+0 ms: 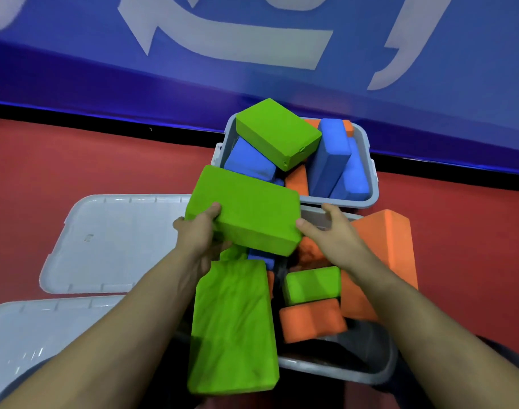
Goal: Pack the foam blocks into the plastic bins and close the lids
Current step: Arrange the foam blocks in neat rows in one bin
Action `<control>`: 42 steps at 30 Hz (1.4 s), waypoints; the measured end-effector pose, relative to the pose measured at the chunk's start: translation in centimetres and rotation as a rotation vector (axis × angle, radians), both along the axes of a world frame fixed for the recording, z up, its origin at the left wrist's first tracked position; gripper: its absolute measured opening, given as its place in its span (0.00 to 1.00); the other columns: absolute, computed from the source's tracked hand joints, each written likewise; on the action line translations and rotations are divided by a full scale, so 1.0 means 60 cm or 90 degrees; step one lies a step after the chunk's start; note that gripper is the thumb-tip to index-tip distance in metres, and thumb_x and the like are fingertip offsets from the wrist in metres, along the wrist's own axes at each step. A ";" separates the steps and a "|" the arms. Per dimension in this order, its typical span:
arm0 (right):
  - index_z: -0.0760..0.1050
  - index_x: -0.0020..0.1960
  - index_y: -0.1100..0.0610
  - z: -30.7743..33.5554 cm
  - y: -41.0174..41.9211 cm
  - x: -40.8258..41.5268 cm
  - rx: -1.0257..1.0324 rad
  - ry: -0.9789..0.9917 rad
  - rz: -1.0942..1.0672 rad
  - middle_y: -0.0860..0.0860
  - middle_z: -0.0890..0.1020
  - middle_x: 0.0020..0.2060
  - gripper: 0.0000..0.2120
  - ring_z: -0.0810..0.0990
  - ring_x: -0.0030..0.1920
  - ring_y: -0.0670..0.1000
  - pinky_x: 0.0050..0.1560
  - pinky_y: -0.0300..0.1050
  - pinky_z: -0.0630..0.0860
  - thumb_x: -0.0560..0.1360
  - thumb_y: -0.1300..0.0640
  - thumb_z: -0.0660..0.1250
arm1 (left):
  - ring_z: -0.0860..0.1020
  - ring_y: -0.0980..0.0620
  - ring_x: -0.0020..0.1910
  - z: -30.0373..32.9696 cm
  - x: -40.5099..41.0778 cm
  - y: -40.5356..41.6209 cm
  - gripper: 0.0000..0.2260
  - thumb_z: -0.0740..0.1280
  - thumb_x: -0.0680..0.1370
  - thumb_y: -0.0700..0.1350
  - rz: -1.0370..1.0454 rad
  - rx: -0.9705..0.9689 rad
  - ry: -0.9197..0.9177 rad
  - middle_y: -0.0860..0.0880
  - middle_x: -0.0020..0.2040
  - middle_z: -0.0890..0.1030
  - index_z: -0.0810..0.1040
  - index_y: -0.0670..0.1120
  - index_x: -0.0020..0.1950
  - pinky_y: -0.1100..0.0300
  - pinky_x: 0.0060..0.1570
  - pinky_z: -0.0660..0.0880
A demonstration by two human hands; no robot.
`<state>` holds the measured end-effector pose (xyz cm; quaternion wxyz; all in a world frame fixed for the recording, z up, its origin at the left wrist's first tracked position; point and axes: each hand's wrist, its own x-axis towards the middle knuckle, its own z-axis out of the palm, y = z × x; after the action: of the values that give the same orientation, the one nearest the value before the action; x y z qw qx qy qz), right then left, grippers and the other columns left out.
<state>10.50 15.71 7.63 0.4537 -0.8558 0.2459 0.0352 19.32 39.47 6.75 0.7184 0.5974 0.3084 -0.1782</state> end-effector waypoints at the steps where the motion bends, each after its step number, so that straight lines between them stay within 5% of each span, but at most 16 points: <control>1: 0.62 0.79 0.56 -0.005 0.007 -0.003 -0.009 0.024 0.036 0.55 0.67 0.77 0.41 0.67 0.76 0.52 0.74 0.47 0.64 0.74 0.39 0.72 | 0.79 0.41 0.56 -0.009 0.003 0.005 0.26 0.74 0.77 0.48 0.019 -0.016 0.012 0.42 0.62 0.75 0.66 0.42 0.69 0.44 0.40 0.84; 6: 0.63 0.78 0.60 -0.030 0.030 -0.012 0.013 0.116 0.154 0.54 0.70 0.75 0.36 0.71 0.71 0.48 0.66 0.39 0.66 0.78 0.43 0.70 | 0.80 0.42 0.51 -0.056 -0.004 0.021 0.25 0.69 0.80 0.54 -0.003 0.007 0.089 0.42 0.67 0.75 0.69 0.43 0.72 0.49 0.35 0.81; 10: 0.65 0.77 0.60 -0.046 0.029 -0.017 0.020 0.146 0.170 0.54 0.71 0.75 0.35 0.71 0.73 0.48 0.67 0.39 0.66 0.78 0.42 0.70 | 0.70 0.36 0.70 -0.068 -0.010 0.018 0.41 0.69 0.77 0.60 -0.086 0.307 0.100 0.37 0.77 0.63 0.55 0.41 0.80 0.42 0.64 0.72; 12: 0.70 0.72 0.58 -0.053 0.026 -0.021 0.018 0.164 0.176 0.53 0.72 0.74 0.30 0.72 0.72 0.48 0.64 0.38 0.67 0.78 0.42 0.69 | 0.63 0.35 0.75 -0.054 -0.020 0.015 0.41 0.68 0.80 0.57 -0.148 0.426 0.082 0.35 0.79 0.56 0.49 0.41 0.82 0.46 0.69 0.64; 22: 0.70 0.73 0.57 -0.072 0.049 -0.034 0.050 0.227 0.224 0.53 0.78 0.68 0.30 0.77 0.60 0.46 0.60 0.40 0.71 0.78 0.42 0.69 | 0.75 0.39 0.67 -0.084 -0.031 0.060 0.30 0.74 0.73 0.52 -0.301 0.374 -0.064 0.41 0.68 0.74 0.68 0.44 0.70 0.43 0.69 0.71; 26: 0.70 0.72 0.58 -0.075 0.063 -0.040 0.024 0.245 0.264 0.54 0.78 0.65 0.27 0.76 0.62 0.49 0.62 0.41 0.69 0.79 0.44 0.69 | 0.63 0.36 0.77 -0.061 -0.040 0.053 0.42 0.70 0.75 0.60 -0.367 0.446 -0.027 0.39 0.80 0.56 0.56 0.44 0.81 0.43 0.76 0.61; 29: 0.68 0.75 0.58 -0.073 0.056 -0.043 0.014 0.245 0.262 0.55 0.76 0.69 0.31 0.76 0.68 0.51 0.66 0.41 0.69 0.78 0.42 0.69 | 0.56 0.37 0.80 -0.041 -0.057 0.027 0.41 0.66 0.79 0.61 -0.390 0.564 -0.076 0.39 0.82 0.46 0.51 0.44 0.83 0.46 0.78 0.55; 33: 0.70 0.73 0.60 -0.064 0.036 -0.055 0.002 0.246 0.240 0.56 0.77 0.68 0.28 0.76 0.68 0.52 0.64 0.41 0.70 0.80 0.46 0.68 | 0.54 0.39 0.80 -0.022 -0.083 -0.026 0.35 0.65 0.80 0.60 -0.520 0.619 -0.240 0.39 0.81 0.55 0.59 0.44 0.81 0.48 0.77 0.53; 38: 0.67 0.75 0.59 -0.096 0.013 -0.104 -0.035 0.302 0.248 0.58 0.76 0.70 0.33 0.75 0.70 0.53 0.68 0.42 0.70 0.76 0.46 0.73 | 0.77 0.42 0.66 -0.039 -0.124 -0.083 0.22 0.69 0.79 0.54 -0.801 0.542 -0.297 0.42 0.66 0.79 0.75 0.44 0.70 0.54 0.64 0.72; 42: 0.70 0.74 0.57 -0.137 -0.003 -0.154 -0.085 0.372 0.241 0.55 0.78 0.68 0.37 0.77 0.67 0.54 0.66 0.44 0.72 0.73 0.38 0.73 | 0.73 0.42 0.68 -0.071 -0.147 -0.107 0.26 0.71 0.75 0.59 -0.965 0.667 -0.307 0.43 0.68 0.77 0.75 0.49 0.69 0.50 0.66 0.71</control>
<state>1.26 15.54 -0.59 0.2927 -0.8676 0.2040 0.3463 10.49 33.03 2.51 0.0965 0.9052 -0.2767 -0.3078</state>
